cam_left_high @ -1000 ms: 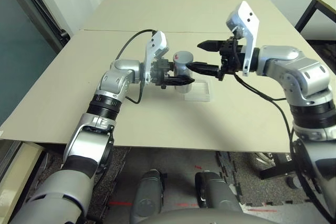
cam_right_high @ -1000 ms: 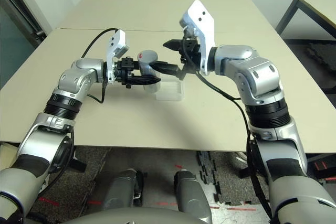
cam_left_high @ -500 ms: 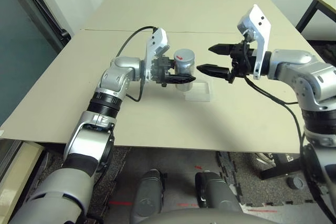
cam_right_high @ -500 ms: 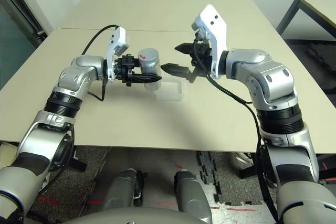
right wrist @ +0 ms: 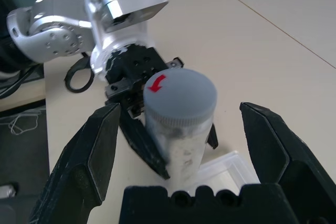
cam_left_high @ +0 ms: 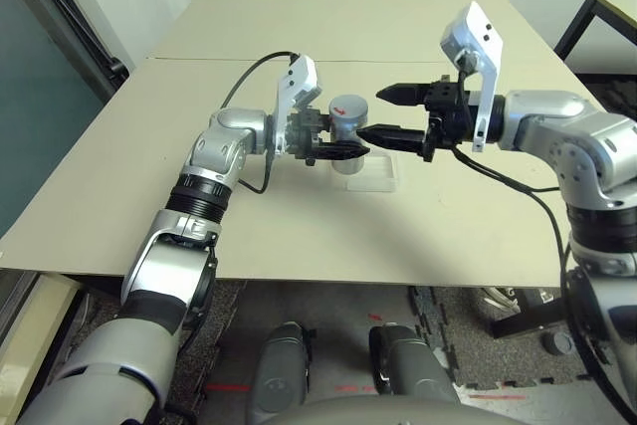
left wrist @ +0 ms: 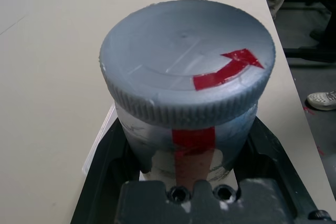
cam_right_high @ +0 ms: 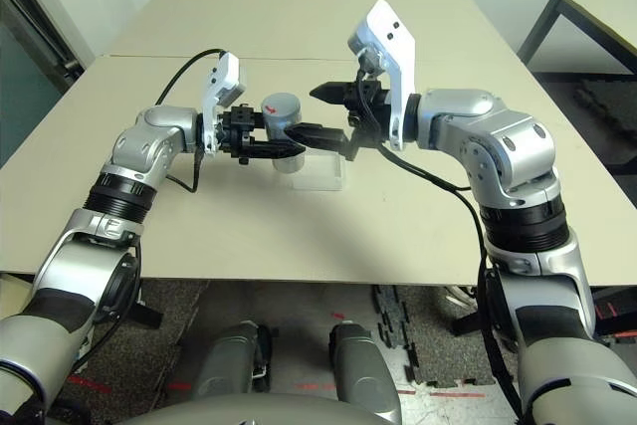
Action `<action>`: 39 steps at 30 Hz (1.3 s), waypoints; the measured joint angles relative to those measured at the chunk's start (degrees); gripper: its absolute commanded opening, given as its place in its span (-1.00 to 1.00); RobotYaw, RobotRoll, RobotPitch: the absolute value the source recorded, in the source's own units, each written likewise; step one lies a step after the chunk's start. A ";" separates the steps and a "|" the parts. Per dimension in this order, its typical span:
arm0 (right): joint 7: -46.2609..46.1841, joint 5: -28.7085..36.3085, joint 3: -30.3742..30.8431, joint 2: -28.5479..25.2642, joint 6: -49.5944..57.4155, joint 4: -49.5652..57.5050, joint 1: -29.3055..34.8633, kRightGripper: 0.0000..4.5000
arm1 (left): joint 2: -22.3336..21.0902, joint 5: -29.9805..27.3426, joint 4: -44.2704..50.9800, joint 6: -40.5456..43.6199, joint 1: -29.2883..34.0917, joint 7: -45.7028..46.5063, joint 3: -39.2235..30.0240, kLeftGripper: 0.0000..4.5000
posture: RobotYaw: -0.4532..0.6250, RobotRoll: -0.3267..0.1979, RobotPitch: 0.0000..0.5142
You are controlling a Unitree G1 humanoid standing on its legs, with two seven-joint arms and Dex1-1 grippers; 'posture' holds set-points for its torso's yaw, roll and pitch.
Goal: Pour the medicine from the bottle into the box.
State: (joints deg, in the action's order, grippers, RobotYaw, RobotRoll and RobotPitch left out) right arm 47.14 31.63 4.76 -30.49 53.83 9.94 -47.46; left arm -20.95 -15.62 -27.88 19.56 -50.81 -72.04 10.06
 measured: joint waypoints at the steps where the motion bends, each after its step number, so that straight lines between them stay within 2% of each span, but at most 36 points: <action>1: 0.00 -0.27 0.66 0.19 0.00 -0.73 -0.57 1.00 | 0.00 0.01 0.00 0.00 0.00 -0.01 0.00 0.11 | -0.14 0.25 -0.71; 22: 0.14 -5.98 5.59 6.17 -5.02 -8.51 -4.50 1.00 | 0.16 0.02 0.61 0.41 0.13 -0.10 0.15 0.11 | -0.10 0.25 -0.70; 25: 0.12 -6.06 5.59 6.66 -5.06 -8.55 -4.98 0.72 | 0.13 0.02 0.80 0.47 0.19 -0.10 0.15 0.11 | -0.11 0.25 -0.70; 28: -0.02 -5.99 5.50 6.98 -4.91 -8.56 -5.11 0.23 | 0.03 0.02 0.83 0.48 0.32 -0.11 0.15 0.11 | -0.11 0.25 -0.70; 29: -0.09 -5.84 5.30 7.08 -4.55 -8.56 -5.11 0.15 | 0.03 0.03 0.96 0.38 0.41 -0.10 0.15 0.11 | -0.11 0.25 -0.70; 39: -1.26 -5.19 4.44 7.45 -1.97 -8.42 -5.34 0.15 | 0.05 0.05 0.96 0.29 0.61 -0.12 0.33 0.11 | -0.12 0.25 -0.71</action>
State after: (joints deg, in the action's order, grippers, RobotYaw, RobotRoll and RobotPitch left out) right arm 45.87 26.44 9.20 -23.05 51.86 1.53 -52.80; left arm -20.90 -15.56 -26.92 19.86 -50.20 -72.16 10.39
